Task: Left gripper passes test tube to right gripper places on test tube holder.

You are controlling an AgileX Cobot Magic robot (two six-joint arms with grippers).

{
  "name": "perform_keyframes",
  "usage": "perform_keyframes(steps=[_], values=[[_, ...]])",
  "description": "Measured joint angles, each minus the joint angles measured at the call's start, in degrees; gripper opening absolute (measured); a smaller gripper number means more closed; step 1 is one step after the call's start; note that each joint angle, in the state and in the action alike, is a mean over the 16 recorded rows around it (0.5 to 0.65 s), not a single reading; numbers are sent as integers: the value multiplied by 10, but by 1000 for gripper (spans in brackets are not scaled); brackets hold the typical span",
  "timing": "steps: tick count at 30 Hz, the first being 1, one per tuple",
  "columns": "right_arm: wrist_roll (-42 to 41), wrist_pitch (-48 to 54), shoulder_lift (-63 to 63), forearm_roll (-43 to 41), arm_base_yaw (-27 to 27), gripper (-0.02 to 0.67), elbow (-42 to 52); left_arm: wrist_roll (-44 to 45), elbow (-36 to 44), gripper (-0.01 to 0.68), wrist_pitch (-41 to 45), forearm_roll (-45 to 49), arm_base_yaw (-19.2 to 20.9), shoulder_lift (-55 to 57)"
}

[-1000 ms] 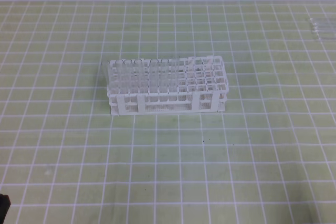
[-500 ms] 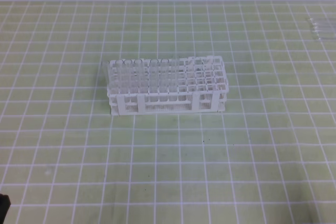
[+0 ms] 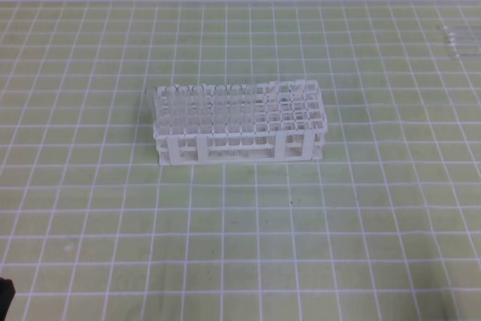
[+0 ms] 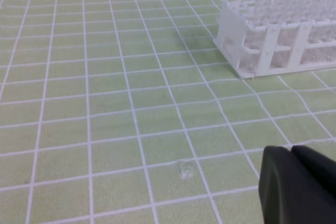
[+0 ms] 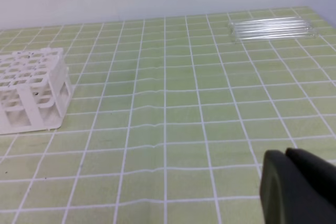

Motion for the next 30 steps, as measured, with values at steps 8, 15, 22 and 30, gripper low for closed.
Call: perform_keyframes(steps=[8, 15, 22, 30], values=[[0, 0, 0, 0, 0, -2, 0, 0, 1, 0, -1, 0, 0, -1], [0, 0, 1, 0, 0, -2, 0, 0, -1, 0, 0, 0, 0, 3], [0, 0, 1, 0, 0, -2, 0, 0, 1, 0, -2, 0, 0, 0], [0, 0, 1, 0, 0, -2, 0, 0, 2, 0, -1, 0, 0, -1]])
